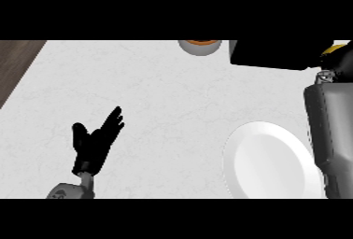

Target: Pick the lemon from the plate and place it in the plate

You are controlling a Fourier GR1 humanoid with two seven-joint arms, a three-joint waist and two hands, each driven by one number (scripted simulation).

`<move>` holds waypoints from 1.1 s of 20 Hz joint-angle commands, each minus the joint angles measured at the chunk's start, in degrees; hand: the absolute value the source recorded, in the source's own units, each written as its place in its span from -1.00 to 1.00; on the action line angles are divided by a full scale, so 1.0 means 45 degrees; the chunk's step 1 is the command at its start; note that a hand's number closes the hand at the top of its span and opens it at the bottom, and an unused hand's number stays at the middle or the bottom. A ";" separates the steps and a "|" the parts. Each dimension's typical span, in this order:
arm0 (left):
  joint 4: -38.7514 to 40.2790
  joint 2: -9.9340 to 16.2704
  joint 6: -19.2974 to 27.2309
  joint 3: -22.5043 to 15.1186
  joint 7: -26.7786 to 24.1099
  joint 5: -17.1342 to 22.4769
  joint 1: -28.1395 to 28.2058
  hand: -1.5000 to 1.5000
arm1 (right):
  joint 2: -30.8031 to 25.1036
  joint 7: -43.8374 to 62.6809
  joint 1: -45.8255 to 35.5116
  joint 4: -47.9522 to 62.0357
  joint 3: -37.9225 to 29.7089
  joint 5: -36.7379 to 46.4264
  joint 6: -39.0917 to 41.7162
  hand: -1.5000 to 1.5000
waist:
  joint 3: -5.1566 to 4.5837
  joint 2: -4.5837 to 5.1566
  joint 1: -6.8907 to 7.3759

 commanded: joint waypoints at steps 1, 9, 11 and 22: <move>0.0141 0.0175 -0.0023 0.0104 0.0100 -0.0021 0.0122 0.00 | 0.0391 0.3553 -0.0334 -0.0049 -0.0953 0.1644 -0.2358 1.00 | 0.0011 -0.0025 -0.0148; -0.0158 0.0117 0.0165 0.0288 0.0139 0.0108 0.0496 0.00 | 0.1245 0.3555 0.1326 -0.0605 -0.2815 0.4424 -0.4397 1.00 | 0.0026 -0.0172 -0.0652; -0.0158 0.0025 0.0380 0.0378 -0.0001 0.0046 0.0556 0.00 | 0.1294 0.3528 0.1642 -0.1132 -0.3233 0.5253 -0.4593 1.00 | 0.0010 -0.0268 -0.0849; -0.0175 0.0104 0.0354 0.0680 -0.0215 0.0180 0.1096 0.00 | 0.1812 0.1550 0.3832 -0.1145 -0.6480 0.4382 -0.8110 1.00 | 0.0023 -0.0400 -0.1249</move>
